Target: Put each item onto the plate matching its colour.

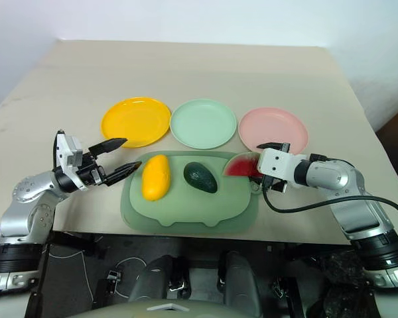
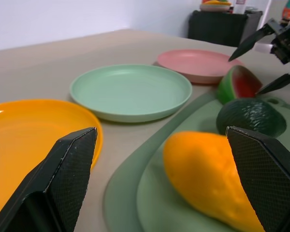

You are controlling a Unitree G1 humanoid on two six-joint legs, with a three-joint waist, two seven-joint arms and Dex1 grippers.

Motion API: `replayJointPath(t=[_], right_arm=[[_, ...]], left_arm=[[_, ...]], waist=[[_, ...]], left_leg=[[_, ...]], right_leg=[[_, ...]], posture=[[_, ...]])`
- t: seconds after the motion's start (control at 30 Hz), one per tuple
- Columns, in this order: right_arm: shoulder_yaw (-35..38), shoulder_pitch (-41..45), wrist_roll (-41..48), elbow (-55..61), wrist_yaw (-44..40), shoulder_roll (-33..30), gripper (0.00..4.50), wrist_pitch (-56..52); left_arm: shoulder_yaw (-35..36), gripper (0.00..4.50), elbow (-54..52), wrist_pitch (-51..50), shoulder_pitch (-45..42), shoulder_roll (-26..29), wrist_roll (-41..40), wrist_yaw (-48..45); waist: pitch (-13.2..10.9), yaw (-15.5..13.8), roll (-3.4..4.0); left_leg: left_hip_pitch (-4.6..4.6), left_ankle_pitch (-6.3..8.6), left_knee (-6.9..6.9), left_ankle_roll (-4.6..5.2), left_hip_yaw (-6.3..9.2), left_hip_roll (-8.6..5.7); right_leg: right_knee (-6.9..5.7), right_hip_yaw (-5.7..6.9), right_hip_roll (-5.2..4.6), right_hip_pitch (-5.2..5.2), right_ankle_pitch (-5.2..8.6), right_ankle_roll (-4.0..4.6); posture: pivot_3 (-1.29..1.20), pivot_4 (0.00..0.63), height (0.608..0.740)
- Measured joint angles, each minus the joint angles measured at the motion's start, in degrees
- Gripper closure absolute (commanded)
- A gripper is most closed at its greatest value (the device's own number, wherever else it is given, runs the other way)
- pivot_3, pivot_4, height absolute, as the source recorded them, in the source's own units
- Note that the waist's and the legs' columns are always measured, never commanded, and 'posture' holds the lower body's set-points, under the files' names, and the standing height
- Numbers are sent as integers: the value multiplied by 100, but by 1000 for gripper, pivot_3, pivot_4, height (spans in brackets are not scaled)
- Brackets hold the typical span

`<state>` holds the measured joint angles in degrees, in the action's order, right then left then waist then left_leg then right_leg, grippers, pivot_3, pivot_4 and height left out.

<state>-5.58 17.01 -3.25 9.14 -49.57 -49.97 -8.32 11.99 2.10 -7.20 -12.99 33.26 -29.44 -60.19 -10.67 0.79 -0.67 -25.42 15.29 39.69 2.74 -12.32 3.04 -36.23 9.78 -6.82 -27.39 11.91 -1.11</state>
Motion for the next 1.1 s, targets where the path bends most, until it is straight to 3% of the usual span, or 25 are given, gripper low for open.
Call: replayJointPath(t=[0.27,0.87,0.97,1.03,1.1], right_arm=[[-253,173,-175,-22,-20,178,36,4],[-659,946,-172,-141,-787,196,36,-1562],[-697,1012,-165,-126,-859,196,608,-1770],[-720,1011,-163,-80,-882,196,1220,-1853],[-720,1011,-161,-55,-909,193,1220,-1906]], left_arm=[[7,0,159,161,-3,-8,5,-103],[5,0,220,199,-3,-19,8,-63],[5,0,220,193,-3,-21,8,-50],[5,0,220,193,-4,-21,8,-50],[5,0,220,193,-5,-21,8,-50]], waist=[[0,14,0],[2,1,-1],[2,-5,-1],[2,-2,-1],[2,-2,-1]], left_leg=[[0,0,0,0,0,0],[1,0,10,0,1,0],[1,0,11,0,1,0],[0,0,11,0,1,0],[0,0,11,0,1,0]], right_leg=[[-1,0,1,-1,-1,1],[-5,1,-2,2,-6,9],[-5,2,-4,2,-6,9],[-5,2,-4,2,-5,8],[-5,2,-4,2,-5,8]], posture=[[0,150,696],[0,150,696],[0,150,696],[0,150,696],[0,150,696]])
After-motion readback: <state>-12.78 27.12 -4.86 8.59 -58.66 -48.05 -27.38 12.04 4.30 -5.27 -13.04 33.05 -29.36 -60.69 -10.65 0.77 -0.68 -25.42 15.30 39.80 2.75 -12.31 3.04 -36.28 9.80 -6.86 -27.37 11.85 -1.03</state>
